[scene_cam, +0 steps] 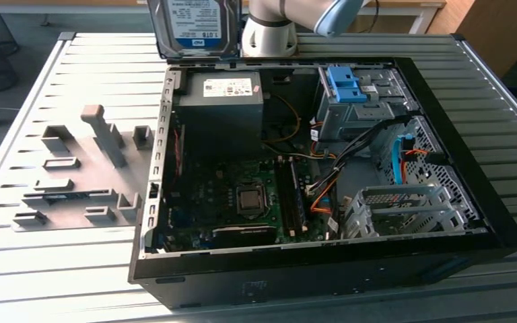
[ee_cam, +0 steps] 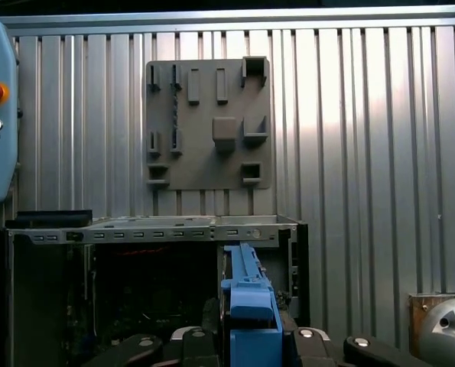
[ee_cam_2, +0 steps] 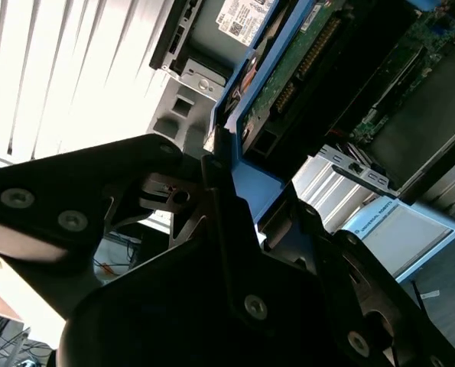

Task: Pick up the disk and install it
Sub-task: 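Pick up the disk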

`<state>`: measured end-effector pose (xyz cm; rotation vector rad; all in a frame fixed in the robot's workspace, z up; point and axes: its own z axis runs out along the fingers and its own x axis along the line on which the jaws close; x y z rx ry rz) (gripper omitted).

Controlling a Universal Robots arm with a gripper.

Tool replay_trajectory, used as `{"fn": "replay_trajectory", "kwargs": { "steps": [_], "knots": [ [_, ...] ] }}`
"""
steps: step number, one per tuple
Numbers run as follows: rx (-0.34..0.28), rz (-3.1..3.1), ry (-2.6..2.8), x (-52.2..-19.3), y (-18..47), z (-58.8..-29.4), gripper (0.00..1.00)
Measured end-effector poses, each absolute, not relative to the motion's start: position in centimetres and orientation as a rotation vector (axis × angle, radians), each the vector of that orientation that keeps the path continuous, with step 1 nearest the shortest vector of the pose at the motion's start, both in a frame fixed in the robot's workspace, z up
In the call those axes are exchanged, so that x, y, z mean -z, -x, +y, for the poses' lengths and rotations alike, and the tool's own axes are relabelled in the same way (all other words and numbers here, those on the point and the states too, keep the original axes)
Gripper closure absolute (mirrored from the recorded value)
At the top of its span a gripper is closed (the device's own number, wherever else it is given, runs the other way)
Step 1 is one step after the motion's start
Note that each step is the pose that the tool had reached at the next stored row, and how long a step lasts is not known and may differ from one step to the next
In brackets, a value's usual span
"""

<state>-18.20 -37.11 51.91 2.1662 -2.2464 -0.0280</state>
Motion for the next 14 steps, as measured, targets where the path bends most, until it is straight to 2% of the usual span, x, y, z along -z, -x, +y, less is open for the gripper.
{"fn": "replay_trajectory", "kwargs": {
  "steps": [7,14],
  "knots": [
    [0.028,-2.246,-2.166,-51.9,18.2,-39.2,0.63],
    [0.027,-2.246,-2.165,-51.9,17.4,-39.5,0.63]
  ]
}}
